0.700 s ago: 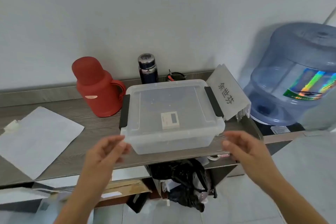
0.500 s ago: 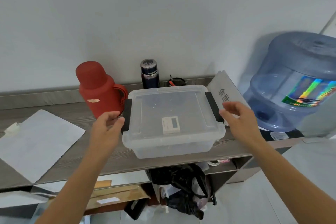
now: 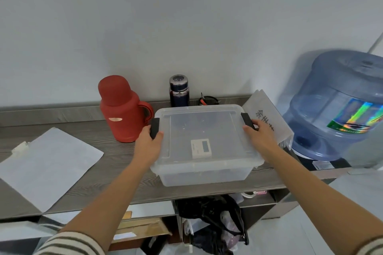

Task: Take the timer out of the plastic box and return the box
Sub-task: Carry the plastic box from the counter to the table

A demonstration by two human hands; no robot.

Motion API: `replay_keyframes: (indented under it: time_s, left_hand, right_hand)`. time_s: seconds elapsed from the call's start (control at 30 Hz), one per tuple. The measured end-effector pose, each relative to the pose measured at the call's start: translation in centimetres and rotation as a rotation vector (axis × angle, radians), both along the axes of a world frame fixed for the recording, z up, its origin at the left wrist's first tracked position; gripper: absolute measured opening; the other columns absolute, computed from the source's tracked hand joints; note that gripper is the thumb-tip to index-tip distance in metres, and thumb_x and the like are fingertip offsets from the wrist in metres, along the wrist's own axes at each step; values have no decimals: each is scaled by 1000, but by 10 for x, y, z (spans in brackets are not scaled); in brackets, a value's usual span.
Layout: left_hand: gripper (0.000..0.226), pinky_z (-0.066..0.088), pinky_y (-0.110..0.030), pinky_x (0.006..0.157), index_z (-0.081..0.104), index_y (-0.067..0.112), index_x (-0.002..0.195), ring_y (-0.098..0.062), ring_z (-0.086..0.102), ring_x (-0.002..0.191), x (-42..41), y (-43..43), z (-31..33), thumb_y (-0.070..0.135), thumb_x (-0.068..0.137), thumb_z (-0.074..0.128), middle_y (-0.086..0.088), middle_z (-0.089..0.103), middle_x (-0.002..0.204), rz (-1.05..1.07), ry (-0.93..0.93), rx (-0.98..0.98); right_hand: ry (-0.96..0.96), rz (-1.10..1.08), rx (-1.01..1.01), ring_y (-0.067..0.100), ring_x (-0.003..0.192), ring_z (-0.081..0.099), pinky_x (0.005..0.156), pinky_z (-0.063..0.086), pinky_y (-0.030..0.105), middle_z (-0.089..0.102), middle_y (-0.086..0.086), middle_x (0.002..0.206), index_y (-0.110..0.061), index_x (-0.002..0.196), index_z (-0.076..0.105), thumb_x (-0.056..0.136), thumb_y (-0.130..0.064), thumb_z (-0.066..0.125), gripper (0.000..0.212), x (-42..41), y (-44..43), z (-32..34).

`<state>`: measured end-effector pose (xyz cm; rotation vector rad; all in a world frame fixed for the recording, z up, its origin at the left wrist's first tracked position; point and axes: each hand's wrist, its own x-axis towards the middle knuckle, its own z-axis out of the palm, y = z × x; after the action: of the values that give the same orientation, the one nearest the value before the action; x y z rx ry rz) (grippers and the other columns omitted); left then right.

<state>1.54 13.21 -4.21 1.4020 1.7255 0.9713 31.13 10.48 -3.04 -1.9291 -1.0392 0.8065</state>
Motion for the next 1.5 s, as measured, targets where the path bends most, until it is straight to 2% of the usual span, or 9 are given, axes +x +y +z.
replay_keyframes:
  time_s: [0.13, 0.3, 0.53, 0.73, 1.07, 1.13, 1.23, 1.37, 1.5]
  left_hand:
    - [36, 44, -29, 66, 52, 11, 124, -19, 57, 88, -6, -18, 7, 20, 89, 57, 1, 60, 100, 23, -58, 80]
    - [39, 47, -26, 70, 52, 14, 125, -15, 60, 89, -33, -54, 27, 18, 88, 60, 11, 60, 94, 76, -145, 107]
    - [39, 43, -21, 63, 49, 16, 127, -10, 58, 85, -71, -145, 40, 18, 90, 59, 5, 60, 99, 290, -155, 63]
    - [36, 43, -25, 59, 53, 22, 122, -12, 61, 76, -76, -245, 21, 18, 88, 62, -2, 66, 94, 624, -129, 40]
    - [37, 52, -41, 82, 53, 21, 122, -22, 65, 92, -3, -449, -21, 18, 86, 64, 2, 67, 98, 1275, -176, -117]
    - [36, 51, -34, 71, 55, 22, 121, -19, 64, 84, 13, -493, -21, 16, 87, 64, 0, 67, 96, 1404, -206, -100]
    - [31, 41, -29, 54, 56, 20, 117, -20, 54, 60, 34, -557, -21, 14, 87, 63, -8, 64, 78, 1555, -209, -94]
    - [36, 38, -31, 52, 55, 17, 122, -23, 49, 59, 57, -641, -30, 15, 87, 62, -23, 63, 84, 1732, -270, -103]
    - [38, 34, -32, 49, 53, 19, 124, -20, 43, 54, 76, -733, -39, 17, 87, 62, -11, 52, 70, 1880, -317, -94]
  right_hand:
    - [-11, 11, 52, 26, 98, 56, 80, 43, 36, 59, 6, 112, -15, 130, 48, 91, -25, 54, 40, -6, -18, 7]
    - [-23, 92, 109, 21, 94, 59, 81, 47, 36, 61, 4, 108, -22, 129, 47, 90, -30, 56, 41, -19, -45, 22]
    - [142, 292, 157, 11, 92, 61, 72, 49, 31, 61, -6, 106, -27, 130, 47, 87, -24, 63, 46, -59, -78, 31]
    - [217, 582, 118, -1, 90, 58, 65, 45, 20, 59, -16, 102, -24, 133, 45, 88, -17, 63, 49, -88, -91, 15]
    - [96, 1194, -96, 8, 89, 62, 73, 53, 36, 59, -16, 100, -33, 133, 42, 87, -29, 64, 51, -134, -161, -38]
    - [82, 1317, -110, 8, 90, 61, 70, 49, 30, 58, -17, 101, -32, 133, 42, 87, -27, 63, 51, -149, -188, -41]
    - [75, 1484, -125, 12, 104, 59, 82, 50, 34, 57, -17, 111, -32, 134, 42, 87, -25, 63, 51, -173, -236, -45]
    - [42, 1674, -111, 15, 112, 56, 92, 49, 39, 56, -9, 122, -30, 135, 42, 87, -29, 63, 53, -207, -306, -47]
    - [27, 1836, -121, 1, 97, 57, 83, 48, 31, 55, -20, 107, -26, 134, 43, 88, -24, 63, 51, -239, -395, -57]
